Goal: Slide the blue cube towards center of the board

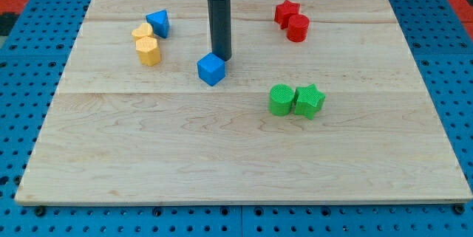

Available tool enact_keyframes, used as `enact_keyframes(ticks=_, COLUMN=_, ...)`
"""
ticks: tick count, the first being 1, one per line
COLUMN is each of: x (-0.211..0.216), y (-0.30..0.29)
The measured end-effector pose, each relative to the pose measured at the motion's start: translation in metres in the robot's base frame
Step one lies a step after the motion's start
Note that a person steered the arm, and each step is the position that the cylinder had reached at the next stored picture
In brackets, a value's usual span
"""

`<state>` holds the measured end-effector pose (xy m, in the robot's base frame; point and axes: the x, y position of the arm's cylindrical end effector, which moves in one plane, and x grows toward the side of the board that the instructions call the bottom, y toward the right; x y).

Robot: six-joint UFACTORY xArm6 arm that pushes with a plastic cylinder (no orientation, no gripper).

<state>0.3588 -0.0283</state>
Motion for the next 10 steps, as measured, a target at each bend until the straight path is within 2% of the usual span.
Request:
enact_keyframes(ticks=1, x=-0.017, y=-0.003)
enact_keyframes(ticks=2, x=0.013, y=-0.027)
enact_keyframes(ticks=3, x=0.037, y=-0.009)
enact_keyframes(ticks=5, x=0.044, y=-0.017)
enact_keyframes(ticks=7, x=0.072, y=0.036)
enact_keyframes(ticks=8, x=0.037, y=0.022)
enact_keyframes(ticks=9, x=0.075, y=0.000)
enact_keyframes(ticks=10, x=0.089, y=-0.023)
